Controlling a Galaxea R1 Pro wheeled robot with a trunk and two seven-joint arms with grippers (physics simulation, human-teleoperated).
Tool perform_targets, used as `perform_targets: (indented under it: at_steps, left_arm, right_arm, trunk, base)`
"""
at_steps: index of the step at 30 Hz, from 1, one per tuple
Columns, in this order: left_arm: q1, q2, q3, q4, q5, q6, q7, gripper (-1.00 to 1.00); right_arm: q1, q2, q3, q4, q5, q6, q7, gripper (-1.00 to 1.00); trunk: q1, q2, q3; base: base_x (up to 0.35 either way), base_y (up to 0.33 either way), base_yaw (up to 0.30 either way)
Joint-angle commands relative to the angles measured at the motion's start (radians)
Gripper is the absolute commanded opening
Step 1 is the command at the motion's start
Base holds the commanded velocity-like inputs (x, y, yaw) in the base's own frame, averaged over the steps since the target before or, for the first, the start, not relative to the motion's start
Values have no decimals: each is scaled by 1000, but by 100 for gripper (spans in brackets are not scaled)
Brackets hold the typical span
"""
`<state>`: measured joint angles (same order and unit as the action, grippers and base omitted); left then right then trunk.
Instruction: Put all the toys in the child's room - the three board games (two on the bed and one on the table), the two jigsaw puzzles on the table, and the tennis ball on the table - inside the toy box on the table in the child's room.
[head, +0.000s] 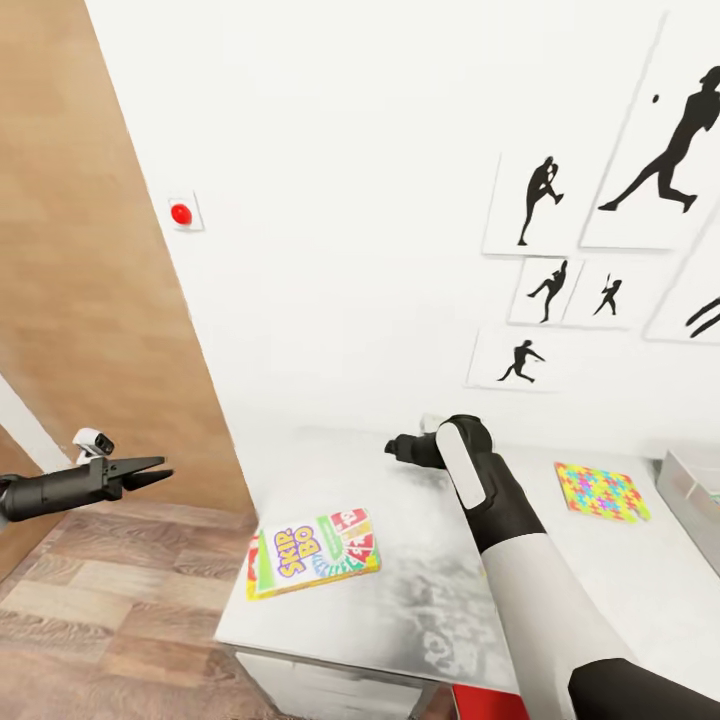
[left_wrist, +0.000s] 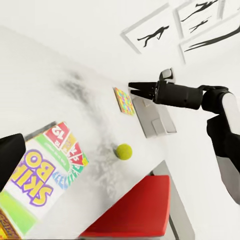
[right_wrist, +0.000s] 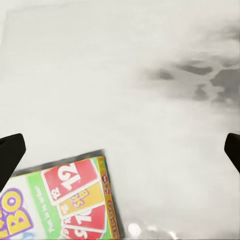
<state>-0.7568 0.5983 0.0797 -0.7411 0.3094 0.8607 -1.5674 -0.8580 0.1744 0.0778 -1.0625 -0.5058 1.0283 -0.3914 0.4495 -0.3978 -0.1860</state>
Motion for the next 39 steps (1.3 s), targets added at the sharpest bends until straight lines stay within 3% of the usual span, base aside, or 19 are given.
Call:
perform_targets:
  at_steps: [1,11,32,39]
  left_arm:
    - [-1,0,-1,0,1,11,-3,100]
    - [-1,0,0,0,-1,11,-3,100]
    - [-1,1,1,3,-2,11,-3,100]
    - [-1,1,2,3,-3,11,-3,100]
  right_arm:
    - [-1,0,0,1,-10,2,-10,100]
    - [-1,0,-4,75,-10,1,-10,100]
    - [-1,0,-6,92,-12,9,-8,100]
    - [-4,0,-21,168,-14,17,-4,100]
  trunk:
    - [1,-2,-2]
    - [1,-2,-3]
    - [1,-2,-4]
    - [1,-2,-8]
  base:
    - [-62,205,58]
    - [-17,107,-72]
    - [-35,143,-19]
    - [-4,11,0]
